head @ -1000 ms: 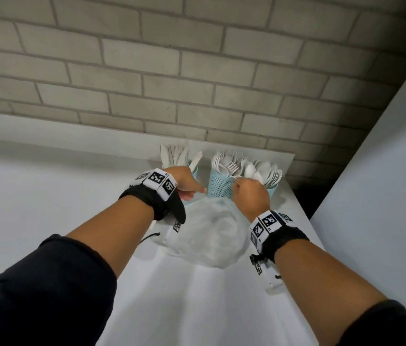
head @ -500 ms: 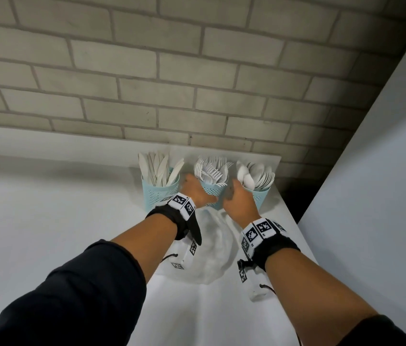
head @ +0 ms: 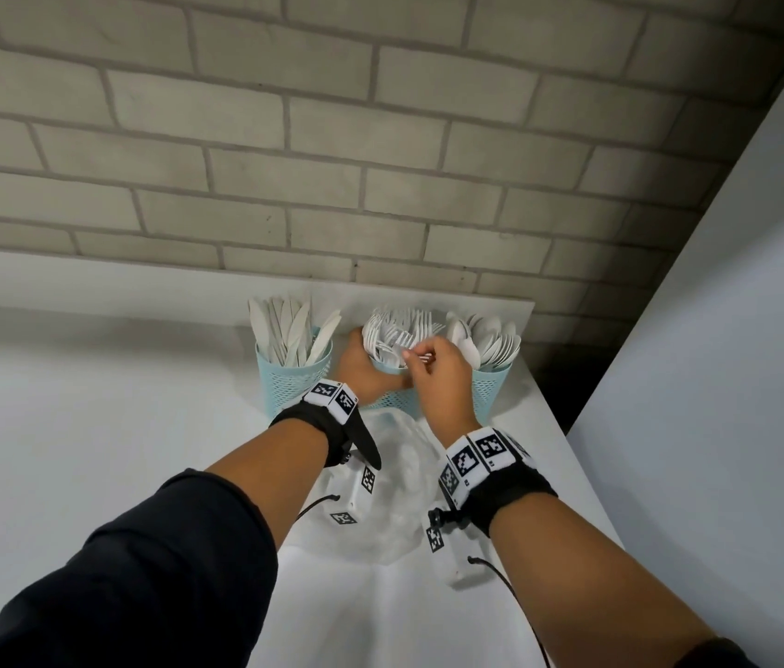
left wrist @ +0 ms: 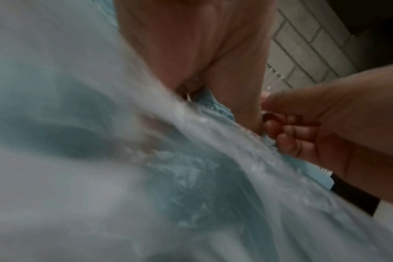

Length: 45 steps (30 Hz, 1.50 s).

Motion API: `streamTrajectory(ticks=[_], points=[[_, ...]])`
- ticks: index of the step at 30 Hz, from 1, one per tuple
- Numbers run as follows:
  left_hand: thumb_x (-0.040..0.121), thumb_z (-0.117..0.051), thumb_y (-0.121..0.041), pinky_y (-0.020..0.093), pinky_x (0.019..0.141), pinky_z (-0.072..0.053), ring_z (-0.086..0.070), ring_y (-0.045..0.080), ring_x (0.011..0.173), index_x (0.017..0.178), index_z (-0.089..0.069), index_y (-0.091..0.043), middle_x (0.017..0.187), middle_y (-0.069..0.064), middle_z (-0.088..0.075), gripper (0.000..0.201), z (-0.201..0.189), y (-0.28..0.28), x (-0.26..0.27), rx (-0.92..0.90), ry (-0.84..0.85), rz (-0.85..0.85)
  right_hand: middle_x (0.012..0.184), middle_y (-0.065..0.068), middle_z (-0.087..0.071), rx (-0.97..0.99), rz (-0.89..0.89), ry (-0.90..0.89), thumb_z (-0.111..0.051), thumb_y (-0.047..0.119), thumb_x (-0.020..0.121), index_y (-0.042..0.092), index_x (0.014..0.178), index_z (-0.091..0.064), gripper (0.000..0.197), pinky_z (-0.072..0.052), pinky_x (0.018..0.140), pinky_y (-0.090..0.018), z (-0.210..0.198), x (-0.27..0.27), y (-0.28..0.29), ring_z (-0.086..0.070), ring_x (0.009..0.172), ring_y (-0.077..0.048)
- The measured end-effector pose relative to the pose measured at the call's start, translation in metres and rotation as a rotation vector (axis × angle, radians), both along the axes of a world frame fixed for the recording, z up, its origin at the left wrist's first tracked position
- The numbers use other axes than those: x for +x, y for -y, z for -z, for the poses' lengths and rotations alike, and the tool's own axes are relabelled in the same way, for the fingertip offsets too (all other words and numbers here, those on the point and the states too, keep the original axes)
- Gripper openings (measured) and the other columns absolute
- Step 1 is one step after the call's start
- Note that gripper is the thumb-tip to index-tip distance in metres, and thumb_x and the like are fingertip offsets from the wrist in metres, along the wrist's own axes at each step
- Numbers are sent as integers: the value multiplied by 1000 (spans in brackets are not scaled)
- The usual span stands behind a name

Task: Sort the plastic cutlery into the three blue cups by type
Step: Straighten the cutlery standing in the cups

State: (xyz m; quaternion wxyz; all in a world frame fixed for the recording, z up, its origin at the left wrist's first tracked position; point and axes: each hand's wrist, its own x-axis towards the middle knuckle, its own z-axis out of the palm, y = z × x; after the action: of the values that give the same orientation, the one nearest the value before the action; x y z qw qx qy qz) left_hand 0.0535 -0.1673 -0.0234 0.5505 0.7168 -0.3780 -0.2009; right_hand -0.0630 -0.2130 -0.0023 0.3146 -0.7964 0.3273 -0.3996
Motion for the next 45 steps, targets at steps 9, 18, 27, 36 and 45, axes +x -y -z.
streamTrajectory(ticks=[9, 18, 27, 36, 45], points=[[51, -90, -5, 14, 78, -53, -63, 11, 94, 99, -53, -25, 94, -8, -65, 64, -11, -31, -4, 40, -36, 125, 128, -10, -39, -159, -104, 75, -53, 13, 88, 8, 127, -47, 40, -43, 102, -34, -7, -15, -16, -49, 115, -23], [73, -75, -15, 34, 100, -47, -59, 16, 116, 127, -55, -19, 122, -1, -64, 58, 10, -25, 3, 92, 14, 191, 158, -5, 2, 169, -185, -96, -76, 41, 73, 15, 149, 11, 118, -7, 109, -23, -2, -8, -29, -3, 146, -18], [73, -77, -16, 20, 89, -37, -53, 19, 117, 126, -54, -8, 118, 2, -57, 59, -2, -35, -8, 233, 61, 138, 142, -10, -25, 108, -291, -249, -86, 35, 58, 41, 144, -16, 111, -34, 110, -46, -29, 39, -8, -34, 132, -26], [57, -87, -22, 37, 105, -41, -50, 17, 119, 139, -24, -19, 125, -3, -50, 103, 5, -34, 2, 148, -40, 149, 117, -7, -45, -44, -130, 86, -74, 10, 70, 17, 118, -53, 53, -36, 68, 1, -25, 30, -21, -48, 85, -4], [63, -84, -16, 28, 103, -36, -44, 13, 120, 146, -11, -18, 129, -3, -45, 110, 5, -32, 3, 164, -32, 147, 151, 0, -16, 69, -136, 148, -80, 46, 65, 34, 148, -1, 114, -34, 111, -39, -15, 25, -7, -29, 137, -22]])
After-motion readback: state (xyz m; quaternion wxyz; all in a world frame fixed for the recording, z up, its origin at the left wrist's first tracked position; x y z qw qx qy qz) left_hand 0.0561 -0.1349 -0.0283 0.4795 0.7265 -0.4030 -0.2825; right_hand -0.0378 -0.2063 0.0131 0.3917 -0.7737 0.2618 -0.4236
